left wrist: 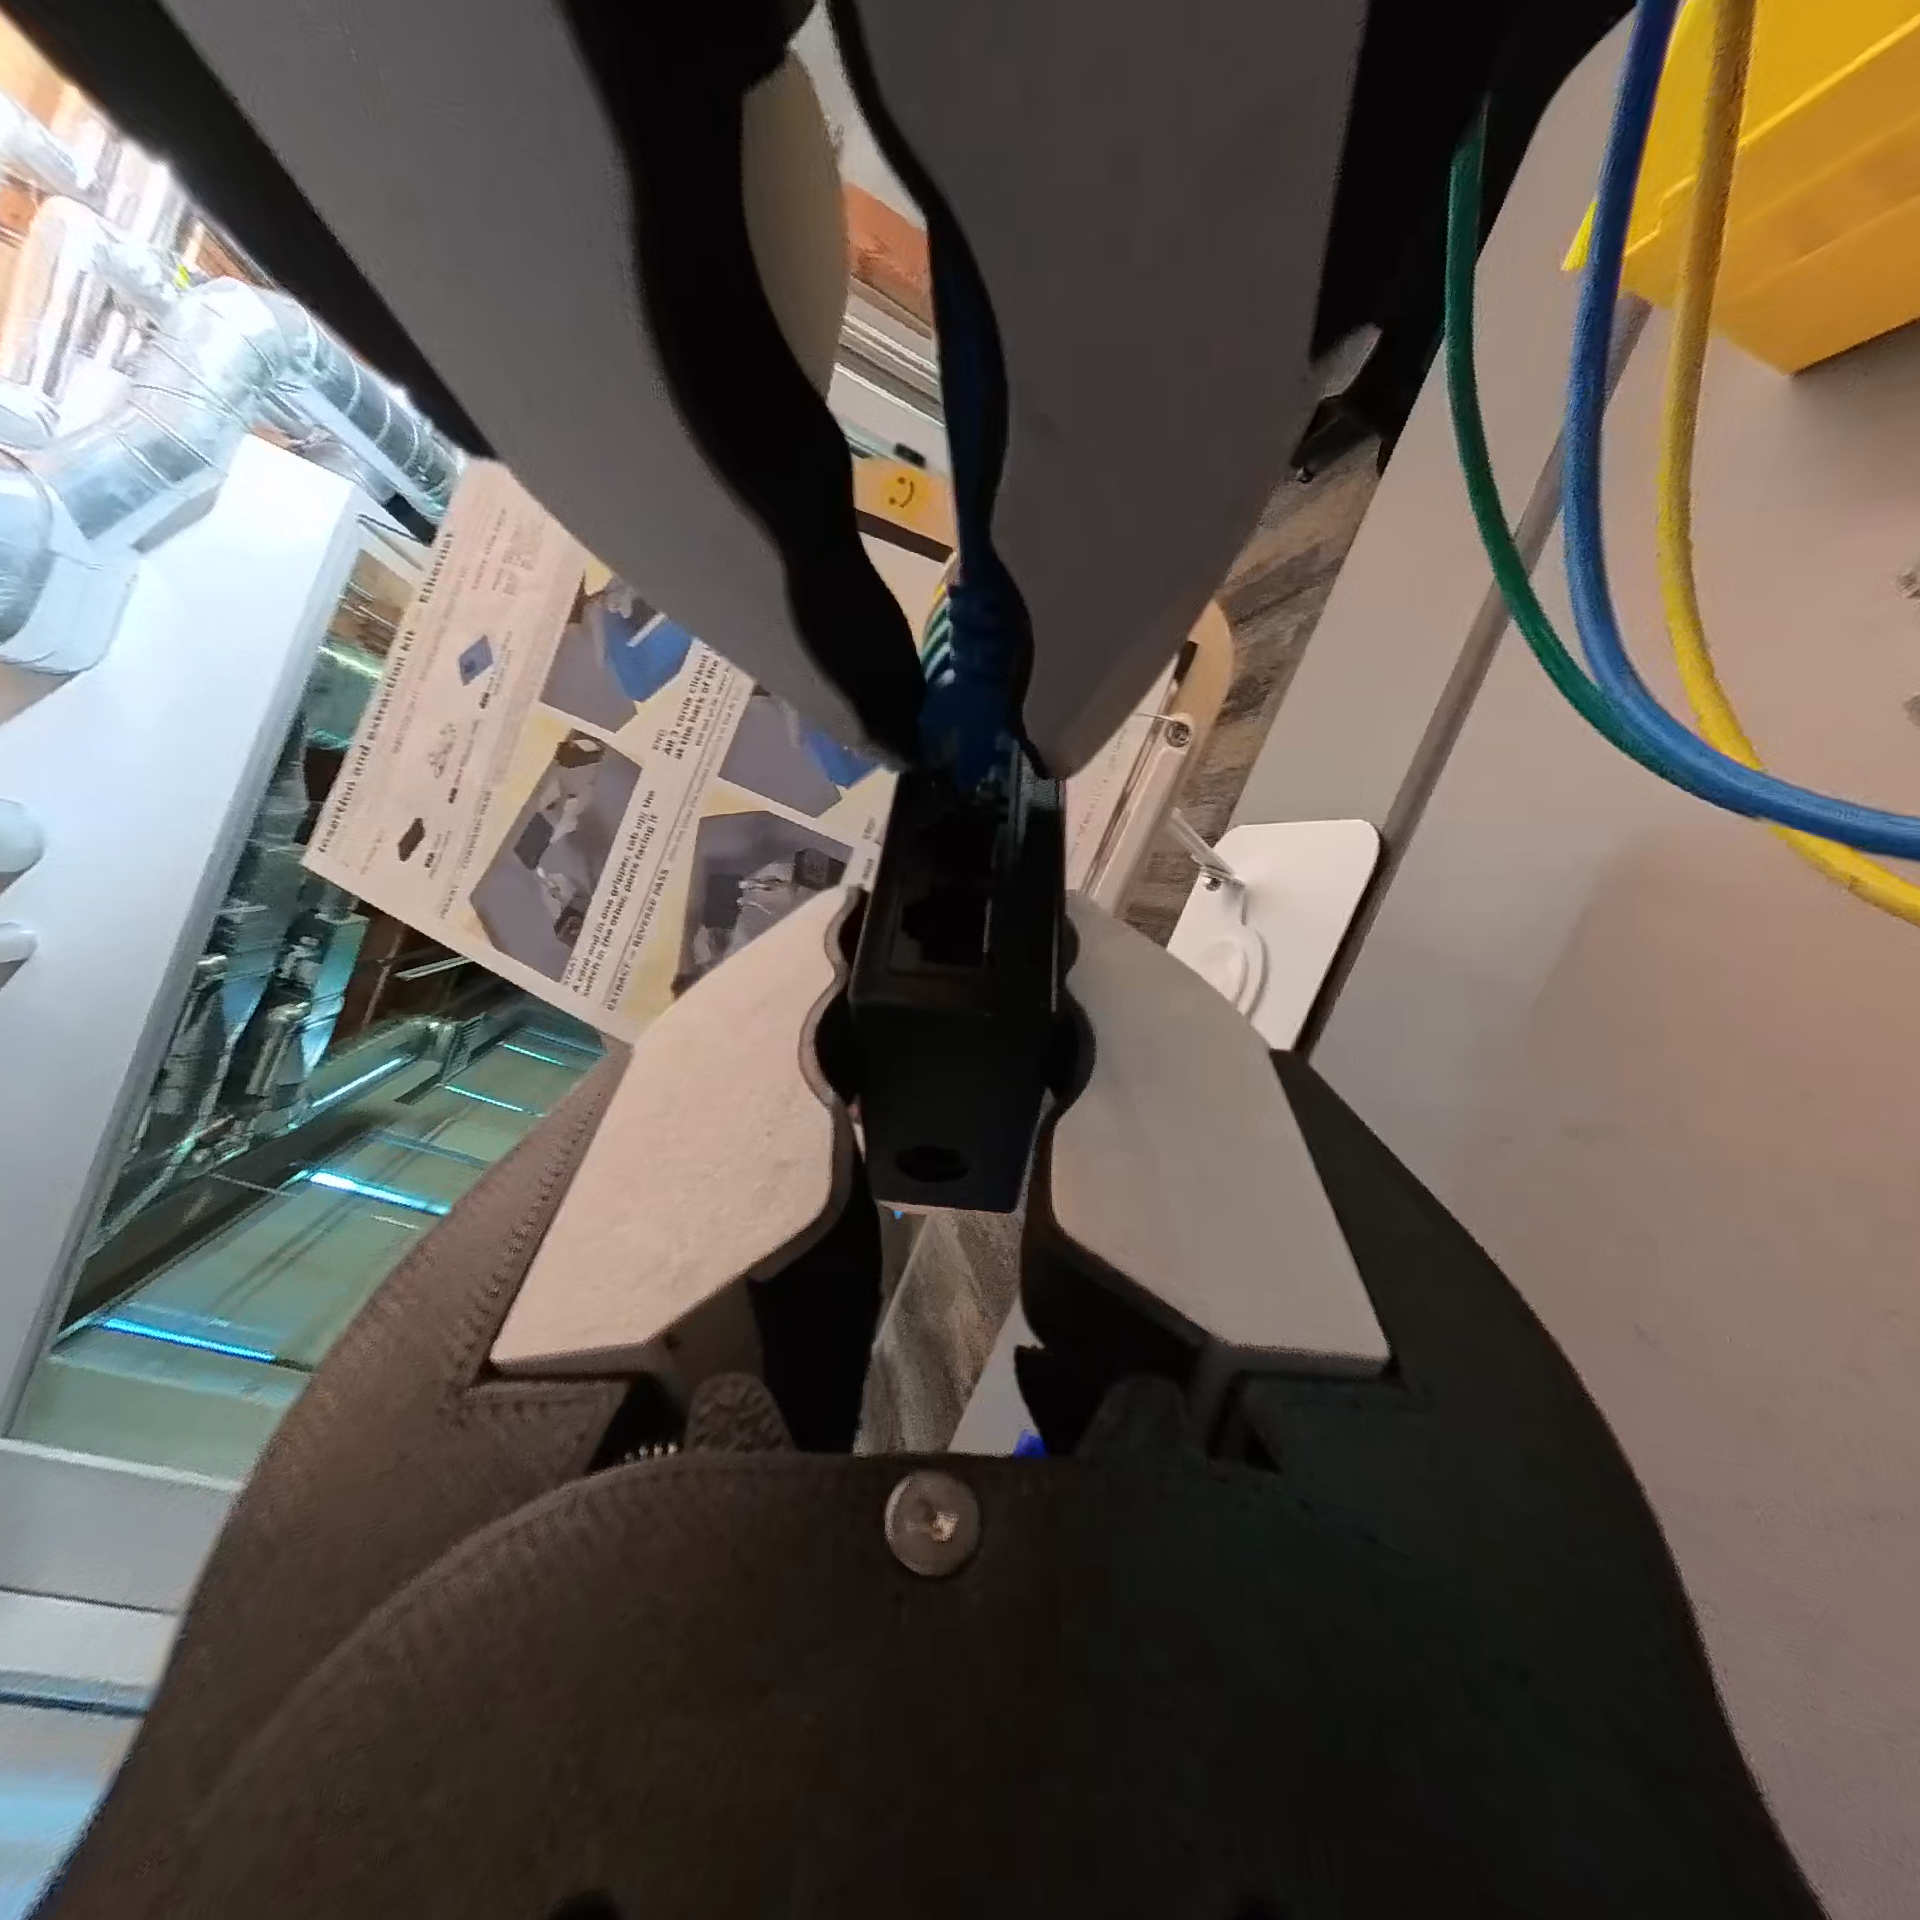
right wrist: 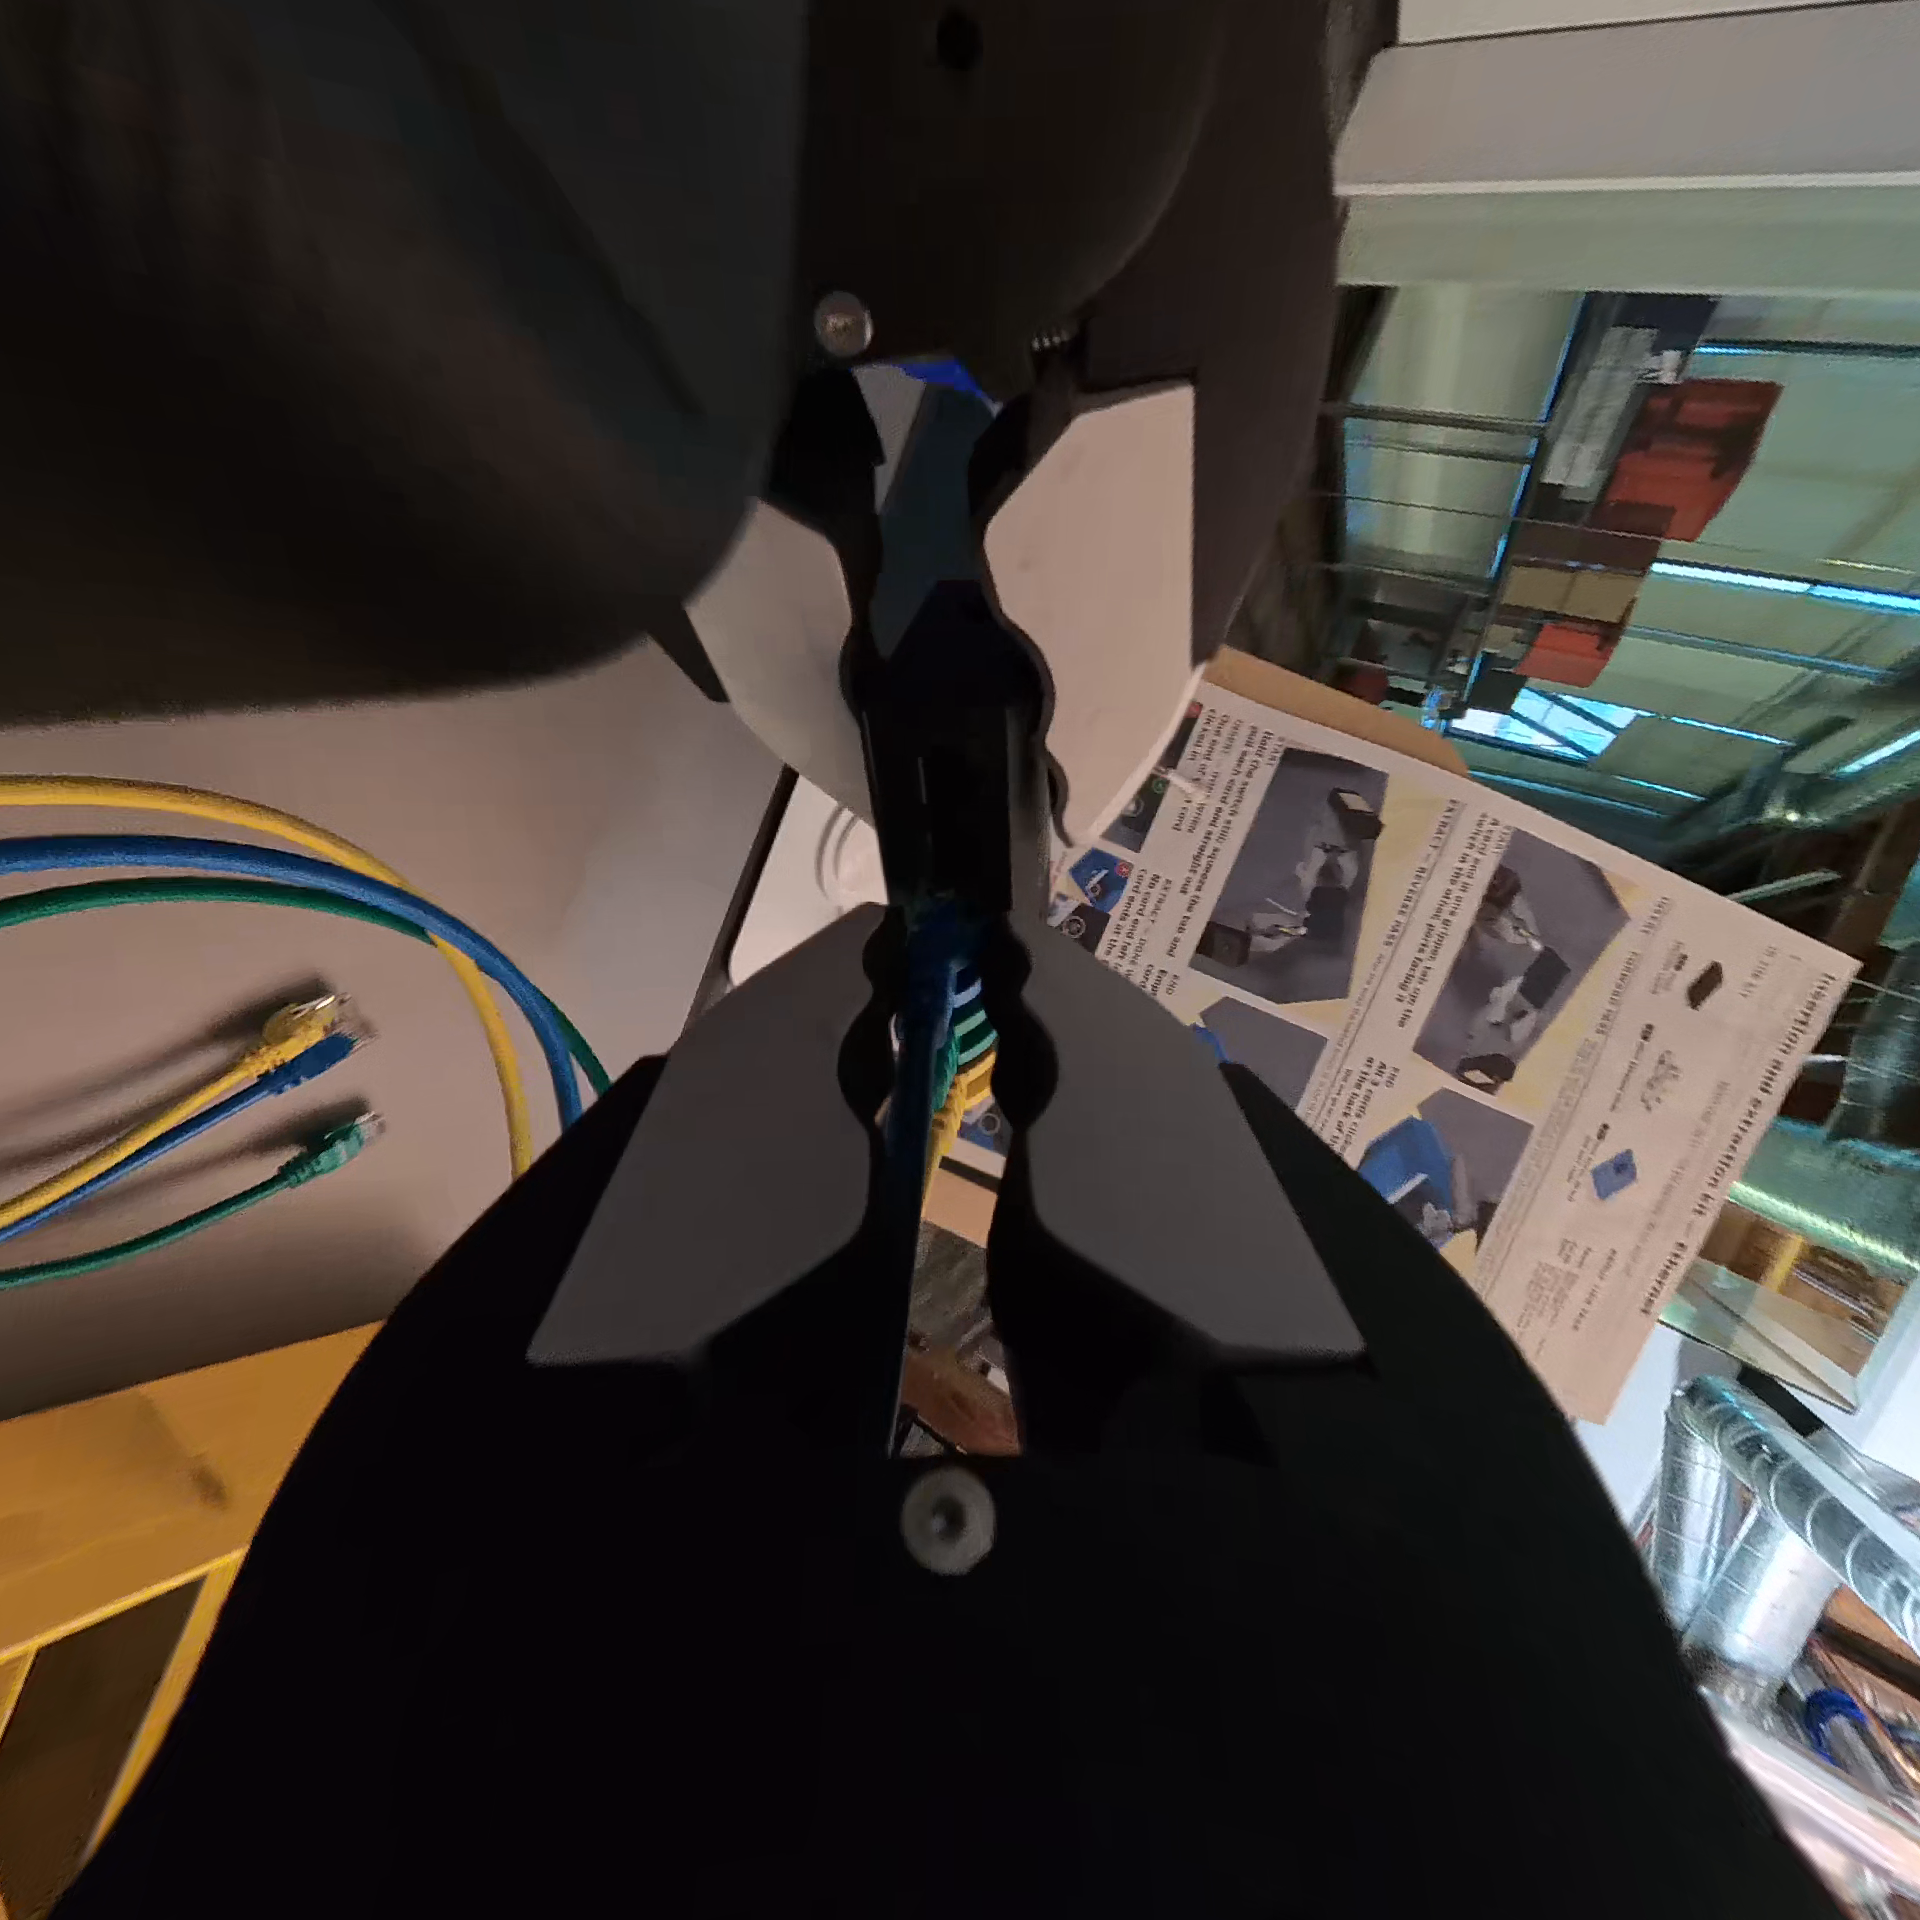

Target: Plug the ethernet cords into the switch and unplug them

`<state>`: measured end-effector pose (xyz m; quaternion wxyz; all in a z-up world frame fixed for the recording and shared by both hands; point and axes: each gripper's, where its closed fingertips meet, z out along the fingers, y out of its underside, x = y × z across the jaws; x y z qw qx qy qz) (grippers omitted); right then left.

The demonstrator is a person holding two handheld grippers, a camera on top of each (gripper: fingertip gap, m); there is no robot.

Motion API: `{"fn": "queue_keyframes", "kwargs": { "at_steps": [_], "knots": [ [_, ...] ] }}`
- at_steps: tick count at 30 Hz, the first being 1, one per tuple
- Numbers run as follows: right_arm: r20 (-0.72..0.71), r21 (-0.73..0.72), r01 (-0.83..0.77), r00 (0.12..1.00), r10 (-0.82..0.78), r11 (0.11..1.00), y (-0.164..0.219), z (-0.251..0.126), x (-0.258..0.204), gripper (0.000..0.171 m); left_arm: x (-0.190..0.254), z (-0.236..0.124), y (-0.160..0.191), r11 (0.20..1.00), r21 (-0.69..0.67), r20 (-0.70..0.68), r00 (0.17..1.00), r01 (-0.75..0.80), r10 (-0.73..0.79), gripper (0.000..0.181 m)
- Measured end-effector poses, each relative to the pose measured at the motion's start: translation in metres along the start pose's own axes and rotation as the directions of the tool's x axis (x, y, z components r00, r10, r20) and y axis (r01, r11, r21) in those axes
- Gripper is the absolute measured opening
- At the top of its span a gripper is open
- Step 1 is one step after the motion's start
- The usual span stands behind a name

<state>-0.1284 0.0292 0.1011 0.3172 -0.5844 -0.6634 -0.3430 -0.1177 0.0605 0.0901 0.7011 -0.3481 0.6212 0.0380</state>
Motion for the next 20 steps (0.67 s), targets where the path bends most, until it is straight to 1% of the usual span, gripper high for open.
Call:
{"fn": "queue_keyframes", "kwargs": {
  "at_steps": [4,8,13,18,20],
  "knots": [
    [0.093,-0.009,0.028,0.995,-0.027,1.000,0.002,0.004,-0.006,0.015,0.007,0.003,0.003,1.000,-0.001,-0.029,1.000,0.000,0.000,0.030],
    [0.133,-0.015,0.045,0.990,-0.043,0.999,0.004,0.006,-0.007,0.016,0.008,0.005,0.003,1.000,-0.005,-0.019,1.000,-0.004,0.003,0.030],
    [0.178,-0.022,0.052,0.983,-0.047,0.998,0.006,0.009,-0.010,0.016,0.013,0.008,0.005,1.000,-0.022,-0.038,0.999,0.002,-0.003,0.030],
    [0.217,-0.045,0.033,0.976,-0.023,0.998,0.011,0.011,-0.017,0.016,0.024,0.013,0.004,1.000,-0.002,-0.075,0.997,0.023,-0.023,0.030],
    [0.235,-0.060,0.030,0.972,-0.015,0.998,0.015,0.010,-0.022,0.016,0.028,0.015,0.004,1.000,-0.019,-0.086,0.996,0.020,-0.022,0.030]
  ]
}}
